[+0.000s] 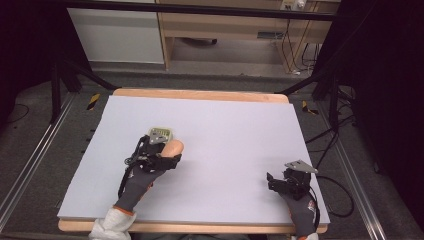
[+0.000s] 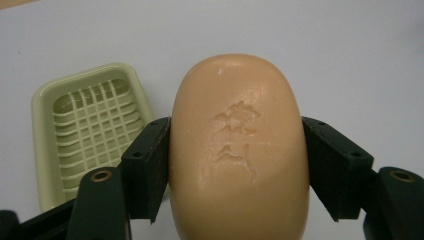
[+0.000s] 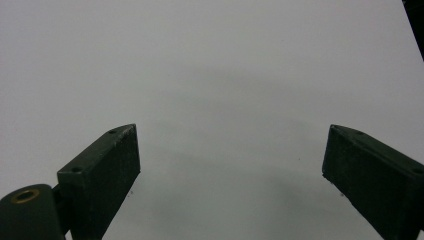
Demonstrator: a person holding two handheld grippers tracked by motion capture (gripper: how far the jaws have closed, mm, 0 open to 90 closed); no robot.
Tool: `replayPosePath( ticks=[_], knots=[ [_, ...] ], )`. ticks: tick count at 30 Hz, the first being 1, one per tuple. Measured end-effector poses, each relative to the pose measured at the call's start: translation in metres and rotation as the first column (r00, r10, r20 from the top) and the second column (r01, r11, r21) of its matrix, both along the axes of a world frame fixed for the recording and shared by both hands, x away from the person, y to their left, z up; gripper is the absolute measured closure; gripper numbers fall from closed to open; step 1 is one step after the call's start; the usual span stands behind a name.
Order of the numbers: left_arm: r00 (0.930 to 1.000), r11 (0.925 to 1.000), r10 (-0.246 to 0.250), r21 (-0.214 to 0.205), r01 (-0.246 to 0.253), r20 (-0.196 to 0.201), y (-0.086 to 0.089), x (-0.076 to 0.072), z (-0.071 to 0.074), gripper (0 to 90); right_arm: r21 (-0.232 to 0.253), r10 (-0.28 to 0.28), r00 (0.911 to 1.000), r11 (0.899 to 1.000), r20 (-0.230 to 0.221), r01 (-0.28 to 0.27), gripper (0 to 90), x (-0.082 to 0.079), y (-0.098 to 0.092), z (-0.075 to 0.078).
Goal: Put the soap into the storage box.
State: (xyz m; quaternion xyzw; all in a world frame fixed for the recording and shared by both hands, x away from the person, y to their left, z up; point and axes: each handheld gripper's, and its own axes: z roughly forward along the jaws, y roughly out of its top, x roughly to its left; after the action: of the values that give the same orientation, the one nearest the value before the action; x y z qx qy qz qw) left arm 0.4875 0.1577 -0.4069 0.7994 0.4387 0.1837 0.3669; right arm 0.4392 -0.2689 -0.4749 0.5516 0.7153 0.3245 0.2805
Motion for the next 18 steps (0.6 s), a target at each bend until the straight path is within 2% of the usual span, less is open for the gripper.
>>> replayPosePath(
  ticks=[8, 18],
  knots=[
    [0.9993, 0.9993, 0.036, -0.011, -0.036, -0.001, 0.012, 0.008, 0.001, 31.5, 0.003, 0.001, 1.0000, 1.000, -0.002, -0.001, 8.6, 0.000, 0.001, 0.000],
    [0.9969, 0.9969, 0.078, -0.002, -0.078, 0.000, 0.023, 0.019, 0.000, 31.5, 0.003, 0.000, 1.0000, 1.000, -0.002, 0.000, 8.6, 0.001, 0.001, 0.000]
  ],
)
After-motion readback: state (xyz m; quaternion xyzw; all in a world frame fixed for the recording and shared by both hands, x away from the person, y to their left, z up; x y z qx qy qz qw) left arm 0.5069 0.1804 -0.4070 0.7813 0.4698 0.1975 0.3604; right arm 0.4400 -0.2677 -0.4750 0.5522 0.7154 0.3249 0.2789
